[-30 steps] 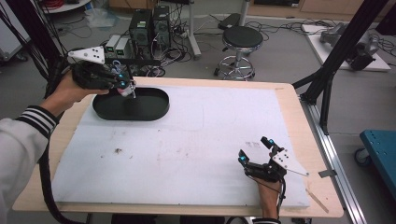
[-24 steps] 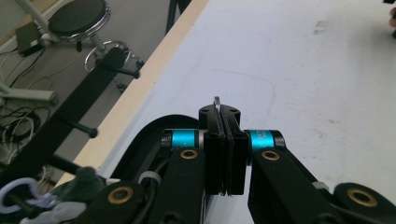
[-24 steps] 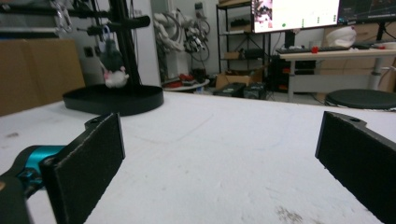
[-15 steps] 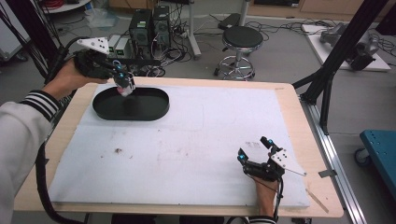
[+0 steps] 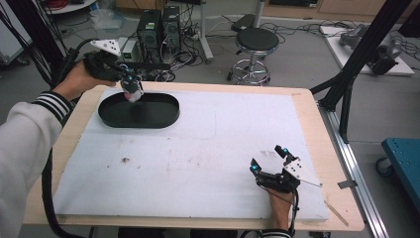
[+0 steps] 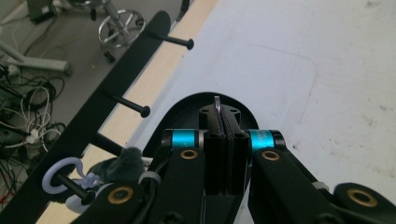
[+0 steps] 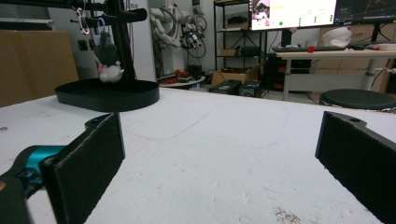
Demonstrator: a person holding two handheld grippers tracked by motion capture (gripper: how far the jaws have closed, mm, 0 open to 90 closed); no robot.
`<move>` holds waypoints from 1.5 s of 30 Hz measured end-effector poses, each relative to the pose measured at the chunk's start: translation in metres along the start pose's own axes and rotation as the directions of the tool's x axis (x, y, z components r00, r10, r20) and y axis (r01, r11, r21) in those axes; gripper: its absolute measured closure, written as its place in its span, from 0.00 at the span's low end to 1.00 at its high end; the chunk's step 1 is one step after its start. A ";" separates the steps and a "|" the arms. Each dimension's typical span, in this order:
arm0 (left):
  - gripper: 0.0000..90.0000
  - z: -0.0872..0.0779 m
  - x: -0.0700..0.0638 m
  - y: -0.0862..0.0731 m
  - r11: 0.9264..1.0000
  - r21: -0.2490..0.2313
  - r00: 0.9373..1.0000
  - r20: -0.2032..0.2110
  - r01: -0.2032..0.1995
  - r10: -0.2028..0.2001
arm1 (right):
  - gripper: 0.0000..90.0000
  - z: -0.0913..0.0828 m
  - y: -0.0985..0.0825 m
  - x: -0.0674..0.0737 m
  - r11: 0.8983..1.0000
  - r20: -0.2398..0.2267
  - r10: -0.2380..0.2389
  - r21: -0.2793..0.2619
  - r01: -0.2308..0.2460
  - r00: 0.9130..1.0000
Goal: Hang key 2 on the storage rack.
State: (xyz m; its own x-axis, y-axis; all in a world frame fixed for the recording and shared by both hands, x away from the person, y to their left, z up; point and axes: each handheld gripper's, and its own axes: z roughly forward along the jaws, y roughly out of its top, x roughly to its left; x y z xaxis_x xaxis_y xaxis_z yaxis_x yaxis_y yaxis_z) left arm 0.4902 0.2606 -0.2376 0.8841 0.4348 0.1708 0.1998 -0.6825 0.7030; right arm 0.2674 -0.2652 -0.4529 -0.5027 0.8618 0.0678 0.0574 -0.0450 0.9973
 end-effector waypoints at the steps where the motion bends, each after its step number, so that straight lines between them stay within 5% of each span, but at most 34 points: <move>1: 0.98 0.000 0.001 0.002 1.000 0.006 1.000 0.004 -0.002 0.002 | 0.01 0.000 0.000 0.000 1.000 0.001 -0.001 0.002 0.001 1.000; 24: 0.98 0.016 0.024 0.017 0.997 0.080 0.999 -0.040 0.010 -0.006 | 0.01 0.000 0.000 0.001 1.000 -0.003 -0.006 0.005 0.006 1.000; 45: 0.98 0.030 0.038 0.010 0.995 0.089 0.997 -0.057 0.047 -0.042 | 0.01 0.000 0.000 0.000 1.000 -0.001 0.003 0.003 -0.003 1.000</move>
State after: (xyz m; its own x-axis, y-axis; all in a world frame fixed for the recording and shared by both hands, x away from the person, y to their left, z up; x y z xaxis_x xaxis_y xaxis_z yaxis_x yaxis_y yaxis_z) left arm 0.5379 0.2526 -0.2447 0.8494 0.4959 0.1807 0.2777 -0.7111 0.6459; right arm 0.2671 -0.2651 -0.4529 -0.5037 0.8609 0.0713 0.0616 -0.0465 0.9970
